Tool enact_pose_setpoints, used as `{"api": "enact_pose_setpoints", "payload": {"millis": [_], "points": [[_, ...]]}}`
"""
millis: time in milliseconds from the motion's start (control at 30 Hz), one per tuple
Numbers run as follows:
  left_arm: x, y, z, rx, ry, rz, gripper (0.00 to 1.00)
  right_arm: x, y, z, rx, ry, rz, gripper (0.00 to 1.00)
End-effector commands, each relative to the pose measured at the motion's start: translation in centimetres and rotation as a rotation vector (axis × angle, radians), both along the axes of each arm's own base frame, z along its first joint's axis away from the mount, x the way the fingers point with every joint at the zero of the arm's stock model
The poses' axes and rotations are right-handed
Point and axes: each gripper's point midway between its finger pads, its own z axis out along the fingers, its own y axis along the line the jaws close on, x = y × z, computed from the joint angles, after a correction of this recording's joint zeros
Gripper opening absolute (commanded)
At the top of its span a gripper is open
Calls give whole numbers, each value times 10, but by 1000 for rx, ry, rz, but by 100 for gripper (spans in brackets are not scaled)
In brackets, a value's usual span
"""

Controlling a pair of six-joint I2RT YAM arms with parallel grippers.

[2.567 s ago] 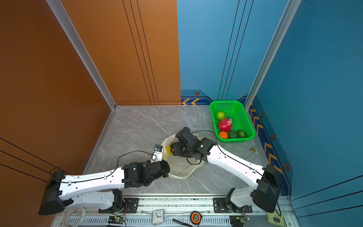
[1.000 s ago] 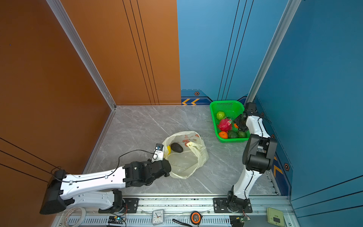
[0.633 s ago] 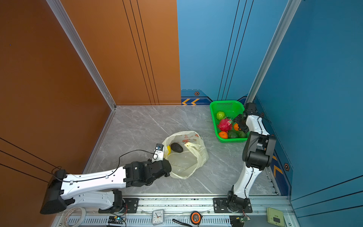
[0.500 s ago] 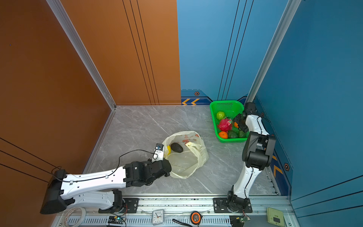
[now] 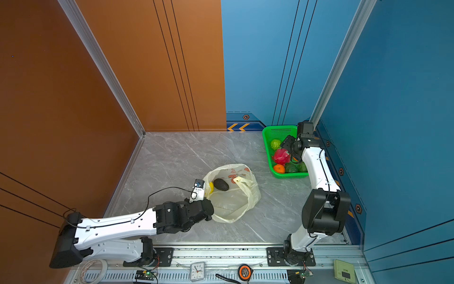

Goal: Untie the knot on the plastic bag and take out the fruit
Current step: 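Move the open right gripper from the basket back into the bag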

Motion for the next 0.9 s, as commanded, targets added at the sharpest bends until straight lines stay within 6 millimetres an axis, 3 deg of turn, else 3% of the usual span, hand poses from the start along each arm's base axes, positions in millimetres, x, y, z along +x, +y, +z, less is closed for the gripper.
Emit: {"api": "enact_pose_setpoints", "payload": {"millis": [0, 200, 400, 500, 633, 867], "points": [[4, 1, 20, -18, -50, 0, 0, -31, 52, 8, 30, 48, 168, 78], [4, 4, 21, -13, -56, -8, 0, -61, 149, 52, 109, -2, 413, 78], [3, 5, 24, -23, -66, -18, 0, -88, 227, 92, 138, -36, 615, 78], [3, 6, 26, -25, -71, -20, 0, -101, 256, 107, 148, -50, 691, 78], [2, 8, 27, -30, -73, -25, 0, -118, 280, 111, 152, -39, 760, 78], [1, 11, 27, -38, -73, -22, 0, -149, 306, 96, 113, 14, 851, 78]]}}
